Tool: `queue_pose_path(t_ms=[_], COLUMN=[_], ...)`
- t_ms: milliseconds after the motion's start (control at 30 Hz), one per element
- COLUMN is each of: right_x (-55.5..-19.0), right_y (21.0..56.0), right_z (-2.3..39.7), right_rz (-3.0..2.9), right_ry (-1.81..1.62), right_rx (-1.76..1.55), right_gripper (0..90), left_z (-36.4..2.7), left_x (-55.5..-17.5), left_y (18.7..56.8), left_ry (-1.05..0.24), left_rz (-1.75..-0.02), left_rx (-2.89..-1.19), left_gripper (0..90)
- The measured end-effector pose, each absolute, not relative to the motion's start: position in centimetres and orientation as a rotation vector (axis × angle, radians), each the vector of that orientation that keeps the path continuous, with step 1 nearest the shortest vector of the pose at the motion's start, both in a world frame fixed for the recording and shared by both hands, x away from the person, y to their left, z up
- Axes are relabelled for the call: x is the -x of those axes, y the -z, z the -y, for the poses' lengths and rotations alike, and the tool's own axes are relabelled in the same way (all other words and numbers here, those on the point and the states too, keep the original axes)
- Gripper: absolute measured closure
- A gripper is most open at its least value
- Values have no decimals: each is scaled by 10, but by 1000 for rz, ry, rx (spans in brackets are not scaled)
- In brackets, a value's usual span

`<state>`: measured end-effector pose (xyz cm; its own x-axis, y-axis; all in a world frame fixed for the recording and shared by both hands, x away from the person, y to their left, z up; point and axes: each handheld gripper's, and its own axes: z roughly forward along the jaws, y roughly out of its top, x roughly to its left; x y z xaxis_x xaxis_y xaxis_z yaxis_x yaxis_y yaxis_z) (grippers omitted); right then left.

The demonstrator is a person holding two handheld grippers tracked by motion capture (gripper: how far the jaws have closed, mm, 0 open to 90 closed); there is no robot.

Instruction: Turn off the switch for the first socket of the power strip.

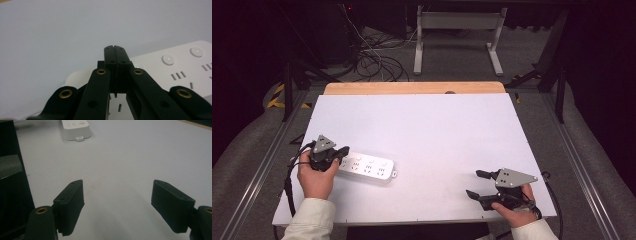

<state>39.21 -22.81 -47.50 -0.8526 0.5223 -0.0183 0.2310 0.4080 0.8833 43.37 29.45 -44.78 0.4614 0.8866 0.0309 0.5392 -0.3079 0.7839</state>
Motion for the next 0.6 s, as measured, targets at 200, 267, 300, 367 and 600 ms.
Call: queue_pose_path(t_ms=[200, 267, 300, 367, 600], right_x=[-391, -391, -391, -391, -391], right_y=[474, 475, 475, 475, 474], right_z=[229, 229, 229, 229, 230], right_rz=[-2371, -2372, -2372, -2372, -2369], right_ry=[-1424, -1423, -1423, -1423, -1427], right_rx=[-654, -655, -655, -655, -653], right_gripper=[265, 265, 265, 265, 265], left_z=[-290, -288, -287, -285, -284], left_x=[-426, -424, -424, -422, -417], left_y=[437, 434, 432, 430, 423], left_ry=[-631, -637, -642, -641, -642], left_rz=[-1149, -1142, -1135, -1125, -1093], left_rx=[-1979, -1972, -1969, -1967, -1967], left_gripper=[900, 900, 900, 896, 877])
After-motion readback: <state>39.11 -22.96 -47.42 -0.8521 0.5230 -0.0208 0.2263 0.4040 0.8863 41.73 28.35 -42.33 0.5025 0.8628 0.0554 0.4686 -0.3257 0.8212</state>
